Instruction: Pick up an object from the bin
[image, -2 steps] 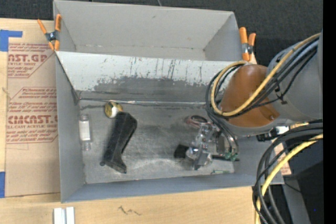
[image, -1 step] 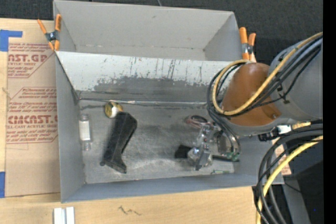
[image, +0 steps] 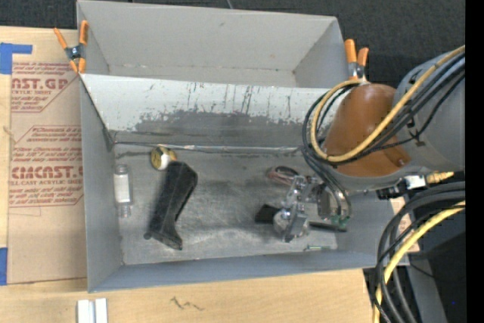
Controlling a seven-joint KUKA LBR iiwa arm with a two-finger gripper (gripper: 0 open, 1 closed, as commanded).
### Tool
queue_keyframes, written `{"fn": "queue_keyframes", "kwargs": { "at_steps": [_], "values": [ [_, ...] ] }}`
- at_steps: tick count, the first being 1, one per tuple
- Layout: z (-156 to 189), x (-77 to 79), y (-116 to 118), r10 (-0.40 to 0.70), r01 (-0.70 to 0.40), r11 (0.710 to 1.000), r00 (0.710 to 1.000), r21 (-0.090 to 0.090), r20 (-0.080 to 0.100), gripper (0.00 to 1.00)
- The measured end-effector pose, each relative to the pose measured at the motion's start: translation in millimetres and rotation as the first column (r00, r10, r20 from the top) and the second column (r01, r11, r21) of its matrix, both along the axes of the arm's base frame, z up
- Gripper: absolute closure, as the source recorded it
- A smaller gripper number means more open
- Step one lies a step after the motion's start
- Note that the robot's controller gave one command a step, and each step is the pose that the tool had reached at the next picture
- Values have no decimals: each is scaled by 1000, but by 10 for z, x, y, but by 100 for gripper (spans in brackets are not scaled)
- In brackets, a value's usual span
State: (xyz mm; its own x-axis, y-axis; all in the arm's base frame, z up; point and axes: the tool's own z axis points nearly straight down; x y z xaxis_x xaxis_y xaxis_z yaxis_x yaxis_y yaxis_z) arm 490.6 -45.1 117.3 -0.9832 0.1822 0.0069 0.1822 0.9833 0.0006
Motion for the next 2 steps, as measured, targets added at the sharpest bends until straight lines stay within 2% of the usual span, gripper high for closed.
{"fn": "queue_keyframes", "kwargs": {
  "at_steps": [2],
  "values": [
    [309,17,-2,0,0,1000,1000,-1,9,100]
  ]
}}
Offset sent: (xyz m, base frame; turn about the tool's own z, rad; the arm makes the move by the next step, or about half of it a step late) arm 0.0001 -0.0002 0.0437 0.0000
